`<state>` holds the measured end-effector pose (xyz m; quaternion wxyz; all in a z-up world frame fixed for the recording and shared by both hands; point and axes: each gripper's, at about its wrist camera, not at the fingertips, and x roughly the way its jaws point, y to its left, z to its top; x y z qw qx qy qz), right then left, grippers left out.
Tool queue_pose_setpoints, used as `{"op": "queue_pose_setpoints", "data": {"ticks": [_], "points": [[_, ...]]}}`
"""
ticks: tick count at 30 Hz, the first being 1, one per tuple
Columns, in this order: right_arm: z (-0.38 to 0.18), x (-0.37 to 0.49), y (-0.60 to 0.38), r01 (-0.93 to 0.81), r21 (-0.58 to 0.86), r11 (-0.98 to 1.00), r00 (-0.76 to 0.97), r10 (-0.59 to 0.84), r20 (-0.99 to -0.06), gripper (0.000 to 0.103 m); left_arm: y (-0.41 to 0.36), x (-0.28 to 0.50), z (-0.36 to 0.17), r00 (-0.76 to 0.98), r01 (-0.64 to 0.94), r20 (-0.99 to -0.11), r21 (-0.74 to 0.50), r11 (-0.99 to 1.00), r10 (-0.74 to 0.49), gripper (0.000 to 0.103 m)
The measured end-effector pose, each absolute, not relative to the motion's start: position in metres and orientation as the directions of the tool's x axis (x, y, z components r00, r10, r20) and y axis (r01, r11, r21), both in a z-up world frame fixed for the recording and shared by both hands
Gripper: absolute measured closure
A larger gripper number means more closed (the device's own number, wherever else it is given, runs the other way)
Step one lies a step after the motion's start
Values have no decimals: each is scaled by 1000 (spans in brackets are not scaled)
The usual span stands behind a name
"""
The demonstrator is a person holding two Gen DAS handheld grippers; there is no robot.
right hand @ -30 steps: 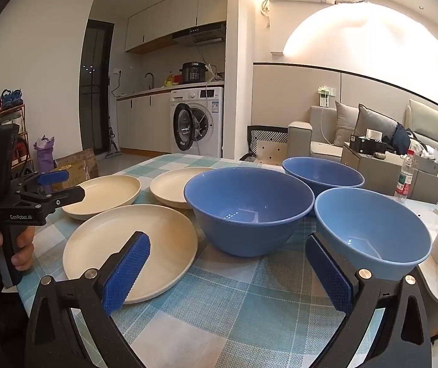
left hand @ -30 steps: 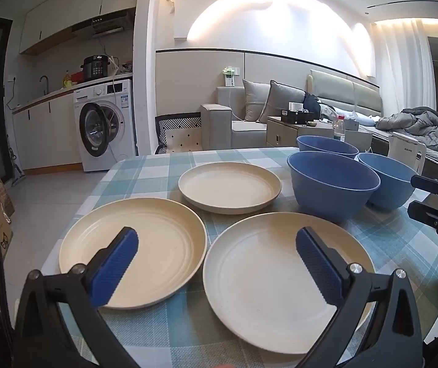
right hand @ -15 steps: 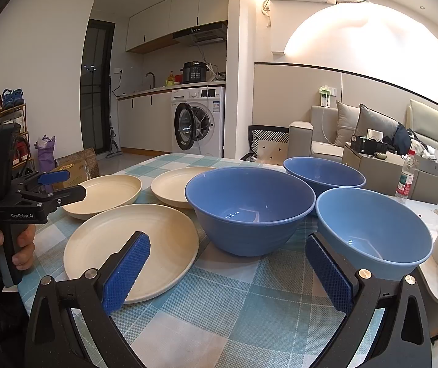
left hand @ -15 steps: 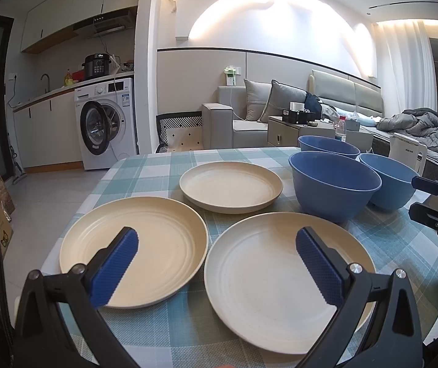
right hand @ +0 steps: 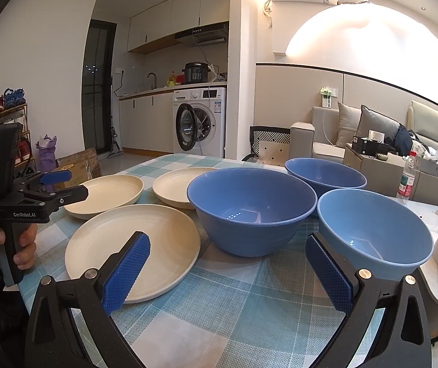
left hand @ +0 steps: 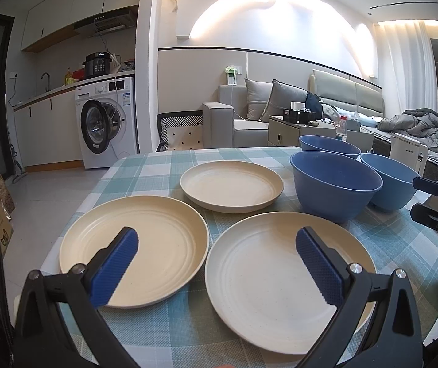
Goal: Organize plates and bowls
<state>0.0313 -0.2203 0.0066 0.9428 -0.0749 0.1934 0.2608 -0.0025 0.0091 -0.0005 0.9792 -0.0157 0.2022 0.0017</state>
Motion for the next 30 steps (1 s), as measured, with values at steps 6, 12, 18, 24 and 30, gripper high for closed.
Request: {"op": "queue_pose_setpoints", "data": {"ticks": [6, 12, 18, 24, 30], "points": [[6, 31, -221, -522, -41, 852, 789, 464, -404, 0, 8, -2, -1, 917, -15, -398, -34, 999, 0, 0], [6, 33, -219, -524, -41, 851, 788, 466, -403, 0, 7, 1, -3, 917, -18, -398, -36, 999, 2, 0], [6, 33, -218, -524, -41, 851, 787, 465, -404, 0, 7, 0, -2, 917, -22, -399, -40, 999, 4, 0], [6, 33, -218, -523, -40, 851, 787, 465, -405, 0, 7, 0, -2, 917, -23, -399, -41, 999, 5, 0], [6, 33, -218, -524, -41, 850, 787, 466, -405, 0, 8, 1, -2, 916, -25, -400, -44, 999, 5, 0]]}}
